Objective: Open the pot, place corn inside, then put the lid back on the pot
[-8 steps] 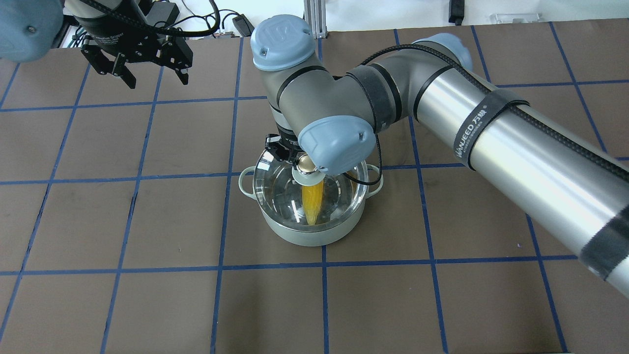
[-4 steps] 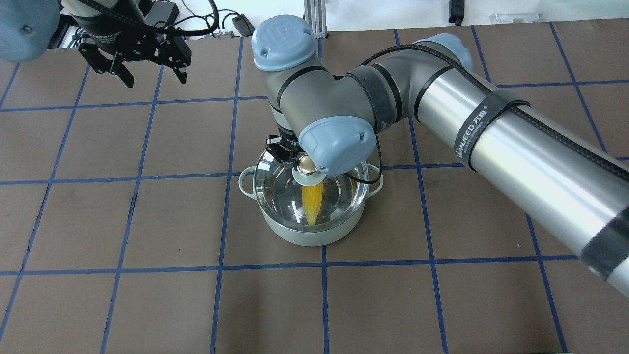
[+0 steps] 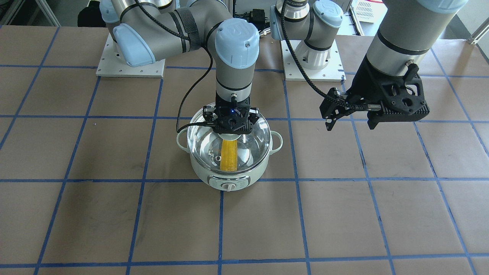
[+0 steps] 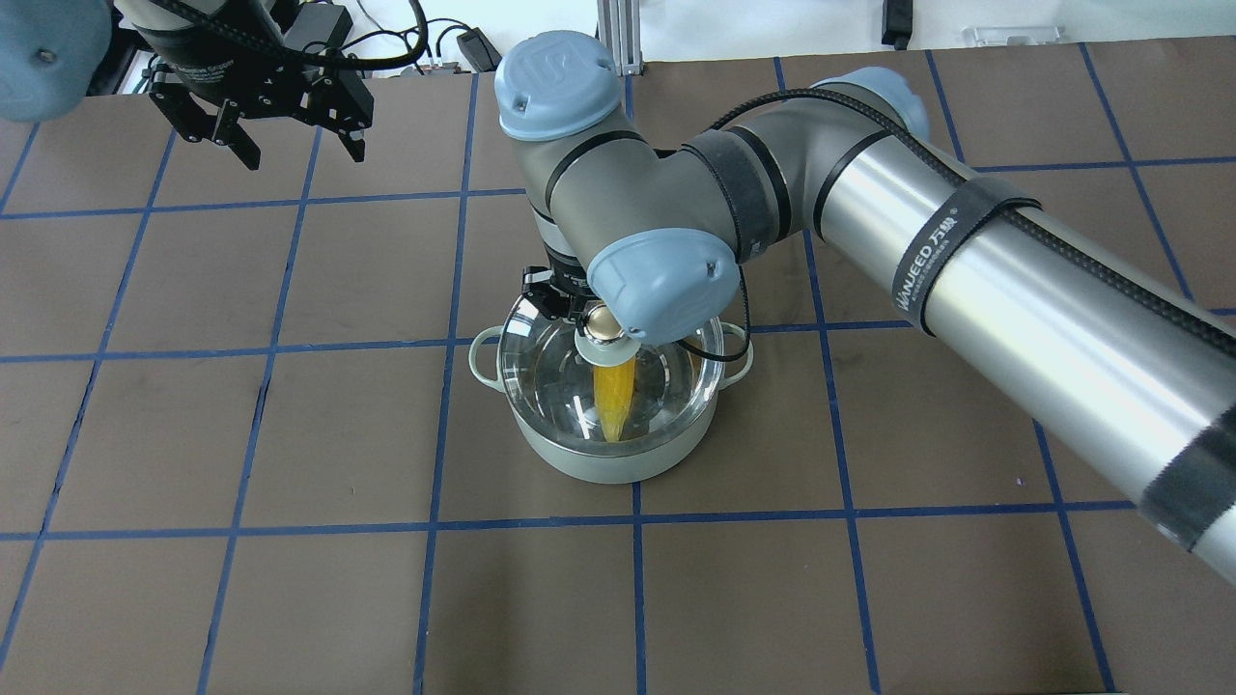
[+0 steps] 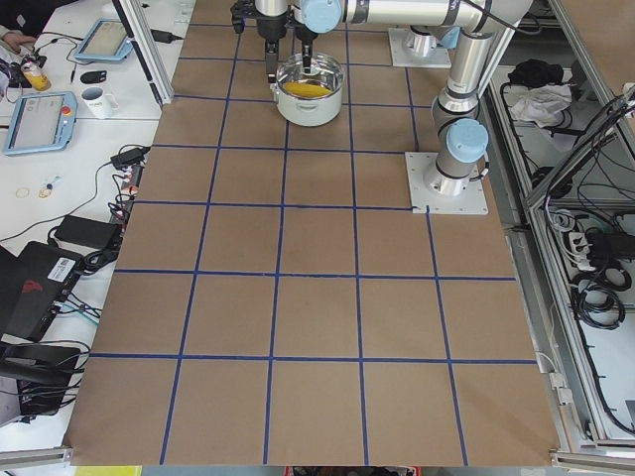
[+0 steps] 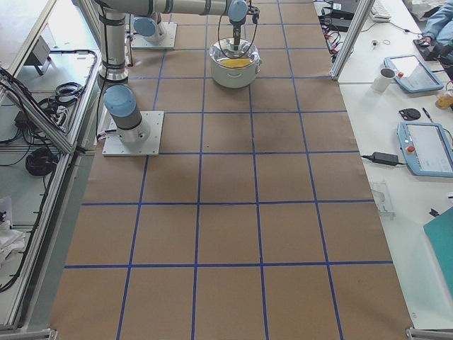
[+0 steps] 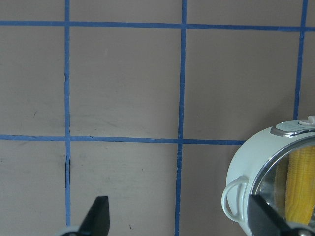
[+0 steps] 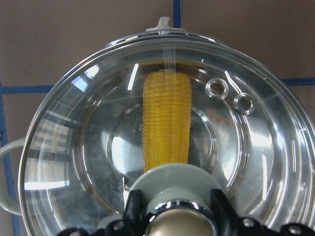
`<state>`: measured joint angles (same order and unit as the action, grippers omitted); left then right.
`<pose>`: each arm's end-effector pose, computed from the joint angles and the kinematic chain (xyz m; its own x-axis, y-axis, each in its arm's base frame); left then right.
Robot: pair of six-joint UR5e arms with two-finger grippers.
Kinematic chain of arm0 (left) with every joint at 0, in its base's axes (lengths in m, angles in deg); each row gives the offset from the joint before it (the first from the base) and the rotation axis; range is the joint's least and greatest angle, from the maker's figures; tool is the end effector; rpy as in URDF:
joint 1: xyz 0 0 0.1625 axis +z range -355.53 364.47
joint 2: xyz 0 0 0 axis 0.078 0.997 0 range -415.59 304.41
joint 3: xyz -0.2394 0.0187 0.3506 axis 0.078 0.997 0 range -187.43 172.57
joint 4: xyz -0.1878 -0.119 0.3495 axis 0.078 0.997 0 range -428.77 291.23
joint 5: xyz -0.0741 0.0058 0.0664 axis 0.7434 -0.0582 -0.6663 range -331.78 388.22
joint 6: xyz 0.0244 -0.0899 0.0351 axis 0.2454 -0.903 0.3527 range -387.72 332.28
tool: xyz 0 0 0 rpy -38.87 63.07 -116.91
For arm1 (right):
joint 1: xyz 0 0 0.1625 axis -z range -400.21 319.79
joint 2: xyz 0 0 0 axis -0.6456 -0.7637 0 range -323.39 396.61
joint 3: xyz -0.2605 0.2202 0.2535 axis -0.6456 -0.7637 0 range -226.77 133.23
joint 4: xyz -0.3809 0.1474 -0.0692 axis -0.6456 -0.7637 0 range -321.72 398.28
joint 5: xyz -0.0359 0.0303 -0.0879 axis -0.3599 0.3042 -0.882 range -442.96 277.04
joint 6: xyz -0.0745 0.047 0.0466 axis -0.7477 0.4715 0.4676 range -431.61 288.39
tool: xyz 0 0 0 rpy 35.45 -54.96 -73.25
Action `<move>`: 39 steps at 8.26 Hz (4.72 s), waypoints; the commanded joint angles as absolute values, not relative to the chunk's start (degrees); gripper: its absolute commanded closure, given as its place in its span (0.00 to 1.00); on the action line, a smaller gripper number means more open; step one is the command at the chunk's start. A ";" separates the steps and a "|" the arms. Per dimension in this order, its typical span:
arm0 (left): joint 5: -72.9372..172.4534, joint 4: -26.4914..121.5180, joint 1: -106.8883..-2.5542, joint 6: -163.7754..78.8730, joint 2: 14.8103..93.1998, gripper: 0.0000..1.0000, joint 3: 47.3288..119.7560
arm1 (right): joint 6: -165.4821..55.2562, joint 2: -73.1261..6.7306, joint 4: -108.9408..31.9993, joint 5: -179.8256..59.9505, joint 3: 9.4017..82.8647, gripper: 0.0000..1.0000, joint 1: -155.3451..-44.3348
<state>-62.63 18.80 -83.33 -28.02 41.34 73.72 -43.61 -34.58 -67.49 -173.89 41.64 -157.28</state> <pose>-0.1107 -0.5549 0.5058 -0.9989 -0.0447 -0.0144 -0.0435 0.9962 -0.0760 0.3943 -0.4820 0.3466 -0.9995 0.0158 0.0264 0.0162 0.9998 0.0148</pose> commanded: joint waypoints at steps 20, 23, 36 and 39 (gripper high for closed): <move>-62.48 19.65 -83.50 -27.98 38.72 0.00 73.87 | -45.33 -37.64 -67.37 -174.10 41.64 0.00 -157.28; -62.30 19.30 -83.50 -28.07 38.80 0.00 73.87 | -45.33 -47.03 -60.55 -174.28 41.47 0.00 -155.79; -62.39 19.65 -83.59 -28.07 38.72 0.00 75.18 | -58.07 -57.70 -49.44 -172.60 41.38 0.00 -138.47; -62.39 19.56 -83.59 -28.07 38.54 0.00 76.07 | -58.25 -57.70 -49.53 -172.61 41.38 0.00 -138.47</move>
